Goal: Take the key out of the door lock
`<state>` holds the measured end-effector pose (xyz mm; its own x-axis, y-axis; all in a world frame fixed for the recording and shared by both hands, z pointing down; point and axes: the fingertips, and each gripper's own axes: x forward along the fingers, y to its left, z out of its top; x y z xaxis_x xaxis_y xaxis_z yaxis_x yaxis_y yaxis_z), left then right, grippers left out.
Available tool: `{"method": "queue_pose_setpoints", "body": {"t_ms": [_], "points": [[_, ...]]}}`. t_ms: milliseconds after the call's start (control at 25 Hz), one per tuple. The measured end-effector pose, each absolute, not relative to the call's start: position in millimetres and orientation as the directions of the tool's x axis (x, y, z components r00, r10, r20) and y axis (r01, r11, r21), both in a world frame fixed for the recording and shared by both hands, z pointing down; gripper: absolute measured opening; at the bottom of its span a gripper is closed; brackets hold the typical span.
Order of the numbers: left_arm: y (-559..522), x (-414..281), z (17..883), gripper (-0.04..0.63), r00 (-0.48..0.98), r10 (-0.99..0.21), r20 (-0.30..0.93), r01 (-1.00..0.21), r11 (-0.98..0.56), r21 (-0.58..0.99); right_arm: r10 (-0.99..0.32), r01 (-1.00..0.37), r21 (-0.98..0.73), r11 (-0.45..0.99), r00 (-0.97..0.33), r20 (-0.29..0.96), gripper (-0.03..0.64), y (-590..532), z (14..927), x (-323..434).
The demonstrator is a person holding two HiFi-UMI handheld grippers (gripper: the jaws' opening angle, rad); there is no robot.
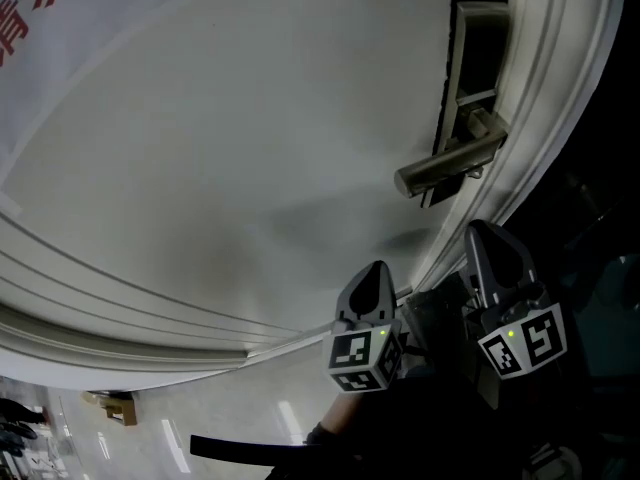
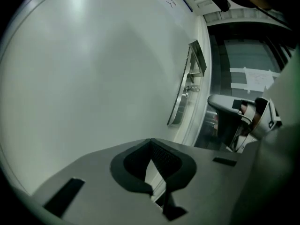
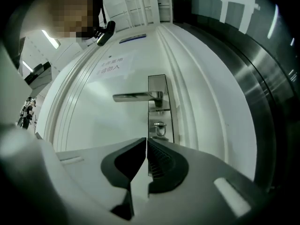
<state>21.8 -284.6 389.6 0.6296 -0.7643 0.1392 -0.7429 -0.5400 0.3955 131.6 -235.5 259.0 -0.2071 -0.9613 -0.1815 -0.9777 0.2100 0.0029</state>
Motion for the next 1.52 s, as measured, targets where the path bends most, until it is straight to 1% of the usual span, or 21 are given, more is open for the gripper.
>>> {"method": "queue_pose_setpoints", "body": {"t_ms": [240, 320, 440, 560, 680, 840, 1040, 1280, 1520], "points": [[-294.5, 31.8, 391.1, 0.0, 0.673, -0.727, 0.137, -0.711, -0.585, 0.391, -0.966, -0.98, 0.118, 0.16, -0.18, -0.183, 0.005, -244.4, 249.1, 139.9], [-295.5, 36.4, 387.1, 0.0, 0.679, -0.722, 0.129, -0.701, -0.587, 0.404, -0.963, -0.969, 0.192, 0.155, -0.191, -0.19, 0.005, -246.4, 243.4, 141.4], [-295.6, 43.4, 386.7, 0.0, 0.682, -0.72, 0.13, -0.696, -0.584, 0.416, -0.958, -0.926, 0.348, 0.147, -0.221, -0.184, 0.024, -249.4, 235.5, 140.3], [-296.0, 51.4, 380.5, 0.0, 0.686, -0.717, 0.124, -0.693, -0.591, 0.414, -0.964, -0.849, 0.514, 0.122, -0.225, -0.143, 0.044, -253.8, 230.9, 142.2], [-297.4, 55.2, 372.1, 0.0, 0.675, -0.73, 0.11, -0.7, -0.586, 0.409, -0.969, -0.738, 0.667, 0.105, -0.226, -0.097, 0.051, -260.6, 228.0, 143.8], [-299.0, 57.1, 363.6, 0.0, 0.657, -0.748, 0.09, -0.708, -0.572, 0.413, -0.967, -0.586, 0.804, 0.097, -0.248, -0.065, 0.054, -269.6, 225.2, 140.7], [-299.6, 57.4, 362.5, 0.0, 0.643, -0.761, 0.085, -0.718, -0.561, 0.413, -0.973, -0.407, 0.91, 0.085, -0.229, -0.011, 0.054, -281.5, 237.1, 141.3], [-303.4, 55.1, 362.2, 0.0, 0.632, -0.77, 0.089, -0.727, -0.55, 0.411, -0.979, -0.258, 0.966, 0.033, -0.203, -0.021, 0.054, -291.6, 238.7, 136.0], [-308.0, 56.2, 357.7, 0.0, 0.635, -0.768, 0.085, -0.726, -0.555, 0.406, -0.985, -0.176, 0.984, 0.0, -0.17, -0.031, 0.051, -300.2, 236.9, 136.3]]}}
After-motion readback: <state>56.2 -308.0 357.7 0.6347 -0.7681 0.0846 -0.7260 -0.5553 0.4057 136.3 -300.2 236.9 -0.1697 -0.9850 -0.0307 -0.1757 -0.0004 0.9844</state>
